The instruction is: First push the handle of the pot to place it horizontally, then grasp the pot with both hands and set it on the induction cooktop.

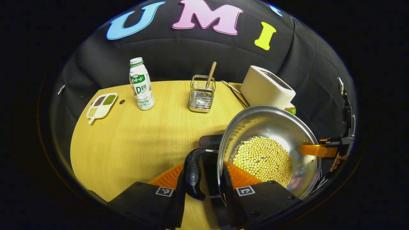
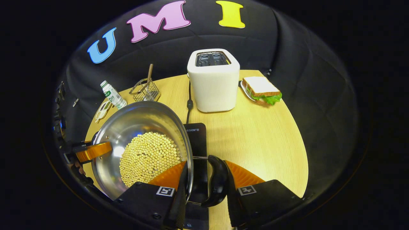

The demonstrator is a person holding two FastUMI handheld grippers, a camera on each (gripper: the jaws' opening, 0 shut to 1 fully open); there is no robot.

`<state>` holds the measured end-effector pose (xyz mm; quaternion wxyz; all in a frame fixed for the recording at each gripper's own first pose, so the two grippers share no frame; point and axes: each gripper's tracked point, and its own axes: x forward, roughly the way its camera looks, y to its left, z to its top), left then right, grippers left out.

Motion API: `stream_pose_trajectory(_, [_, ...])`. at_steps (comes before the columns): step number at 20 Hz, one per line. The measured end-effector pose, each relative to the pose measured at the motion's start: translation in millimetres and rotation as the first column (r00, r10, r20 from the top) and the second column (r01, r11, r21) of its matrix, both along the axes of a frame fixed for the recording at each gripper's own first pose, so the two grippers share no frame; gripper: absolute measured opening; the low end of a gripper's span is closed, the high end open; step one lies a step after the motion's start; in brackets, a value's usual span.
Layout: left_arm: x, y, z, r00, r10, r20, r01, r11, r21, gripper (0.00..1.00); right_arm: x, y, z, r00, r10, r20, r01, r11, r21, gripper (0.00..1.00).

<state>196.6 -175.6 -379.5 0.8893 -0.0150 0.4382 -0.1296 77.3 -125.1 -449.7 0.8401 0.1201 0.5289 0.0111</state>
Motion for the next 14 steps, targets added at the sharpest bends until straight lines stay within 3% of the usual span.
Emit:
stream_pose_trajectory(1, [-0.4, -0.1, -1.3, 1.0, 0.005, -0.003, -0.005, 1.0, 0.002, 0.56, 0.3, 0.4, -1.8, 1.0, 0.003, -0.003, -0.003, 1.0, 0.004, 0.53])
stream_pose_trajectory(4, [1.8, 2.2, -3.0, 1.0, 0.015, 0.007, -0.015, 1.0, 0.014, 0.56, 1.4, 1.4, -4.8, 1.0, 0.012, -0.003, -0.012, 1.0, 0.018, 0.57])
stream_pose_trajectory(8, [1.6, 6.9, -2.4, 0.999, 0.033, 0.01, -0.033, 0.999, 0.001, 0.56, 4.2, 0.6, -4.1, 1.0, 0.014, 0.008, -0.015, 0.999, 0.028, 0.53])
stream_pose_trajectory(9, [1.9, 6.7, -2.1, 0.999, 0.036, 0.01, -0.036, 0.999, -0.002, 0.55, 6.0, 1.5, -4.6, 1.0, 0.015, 0.009, -0.015, 0.999, 0.031, 0.57])
stream_pose_trajectory(14, [1.1, 8.2, -3.3, 0.999, 0.052, 0.007, -0.052, 0.999, -0.006, 0.57, 10.3, 4.1, -5.6, 1.0, 0.013, 0.009, -0.013, 0.999, 0.039, 0.57])
